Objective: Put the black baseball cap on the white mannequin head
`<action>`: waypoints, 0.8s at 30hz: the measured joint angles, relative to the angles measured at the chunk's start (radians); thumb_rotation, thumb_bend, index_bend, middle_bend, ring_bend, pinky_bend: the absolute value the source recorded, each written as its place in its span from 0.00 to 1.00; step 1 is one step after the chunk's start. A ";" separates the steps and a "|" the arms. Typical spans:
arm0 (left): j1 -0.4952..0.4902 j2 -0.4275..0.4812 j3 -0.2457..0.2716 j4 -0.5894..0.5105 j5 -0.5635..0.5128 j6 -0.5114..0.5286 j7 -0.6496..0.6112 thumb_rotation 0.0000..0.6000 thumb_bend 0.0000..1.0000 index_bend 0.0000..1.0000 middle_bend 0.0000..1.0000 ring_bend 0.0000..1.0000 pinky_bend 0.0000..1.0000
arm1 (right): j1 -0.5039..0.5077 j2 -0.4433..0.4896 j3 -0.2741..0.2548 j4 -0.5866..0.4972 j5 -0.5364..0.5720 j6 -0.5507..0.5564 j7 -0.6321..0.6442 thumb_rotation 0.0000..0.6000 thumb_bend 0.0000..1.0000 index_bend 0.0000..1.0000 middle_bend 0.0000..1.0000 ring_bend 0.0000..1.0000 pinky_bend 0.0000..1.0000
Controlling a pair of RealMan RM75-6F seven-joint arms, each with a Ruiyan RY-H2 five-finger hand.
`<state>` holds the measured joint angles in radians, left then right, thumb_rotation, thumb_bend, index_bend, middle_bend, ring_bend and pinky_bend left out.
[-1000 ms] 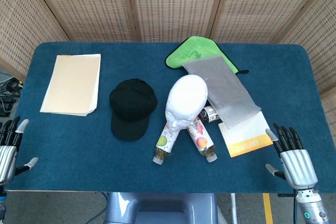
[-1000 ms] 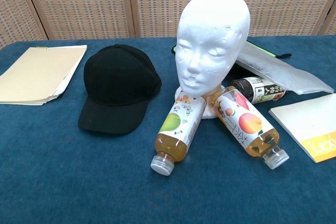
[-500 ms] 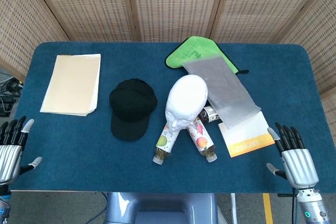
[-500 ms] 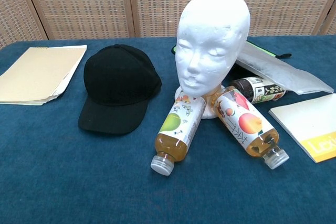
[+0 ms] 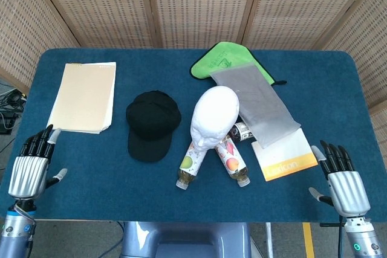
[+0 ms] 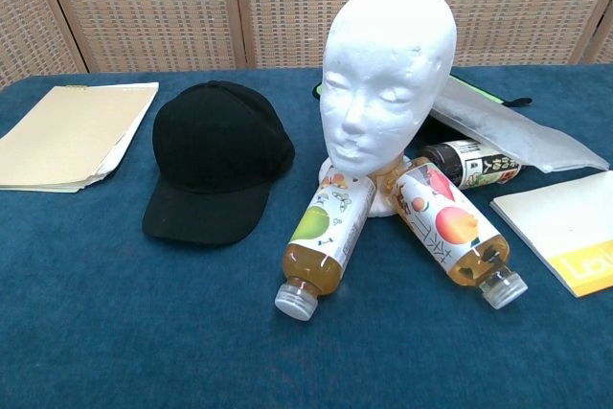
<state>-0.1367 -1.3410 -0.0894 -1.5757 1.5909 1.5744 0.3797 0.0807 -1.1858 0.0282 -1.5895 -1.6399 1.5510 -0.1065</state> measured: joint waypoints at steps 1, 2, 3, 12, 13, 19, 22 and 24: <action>-0.008 -0.013 -0.005 0.015 0.008 0.001 0.001 1.00 0.00 0.00 0.51 0.54 0.52 | 0.000 0.001 0.000 -0.001 0.000 0.001 0.001 1.00 0.06 0.09 0.00 0.00 0.00; -0.022 -0.029 -0.011 0.033 0.017 -0.001 0.001 1.00 0.00 0.00 0.56 0.57 0.54 | -0.001 0.001 0.001 -0.001 0.000 0.002 0.002 1.00 0.06 0.09 0.00 0.00 0.00; -0.033 -0.038 -0.013 0.043 0.022 -0.006 0.003 1.00 0.00 0.01 0.60 0.60 0.56 | -0.001 0.002 0.001 -0.001 0.000 0.002 0.003 1.00 0.06 0.09 0.00 0.00 0.00; -0.124 -0.084 -0.021 0.056 0.015 -0.153 0.040 1.00 0.00 0.07 0.84 0.77 0.69 | -0.003 0.006 0.003 -0.002 0.002 0.007 0.014 1.00 0.06 0.11 0.00 0.00 0.00; -0.131 -0.089 -0.021 0.053 0.008 -0.170 0.045 1.00 0.00 0.09 0.84 0.77 0.69 | -0.003 0.007 0.004 -0.002 0.002 0.008 0.016 1.00 0.06 0.12 0.00 0.00 0.00; -0.191 -0.154 -0.025 0.058 -0.061 -0.285 0.092 1.00 0.14 0.15 0.86 0.79 0.70 | -0.004 0.010 0.006 -0.002 0.000 0.014 0.026 1.00 0.06 0.12 0.00 0.00 0.00; -0.206 -0.190 -0.023 0.079 -0.075 -0.301 0.113 1.00 0.22 0.17 0.86 0.80 0.70 | -0.004 0.010 0.006 -0.001 0.000 0.014 0.028 1.00 0.06 0.12 0.00 0.00 0.00; -0.212 -0.210 -0.019 0.097 -0.081 -0.307 0.121 1.00 0.30 0.18 0.87 0.80 0.70 | -0.005 0.010 0.006 -0.001 -0.001 0.015 0.029 1.00 0.06 0.12 0.00 0.00 0.00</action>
<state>-0.3491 -1.5512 -0.1088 -1.4791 1.5101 1.2672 0.5002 0.0759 -1.1758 0.0342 -1.5904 -1.6405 1.5663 -0.0775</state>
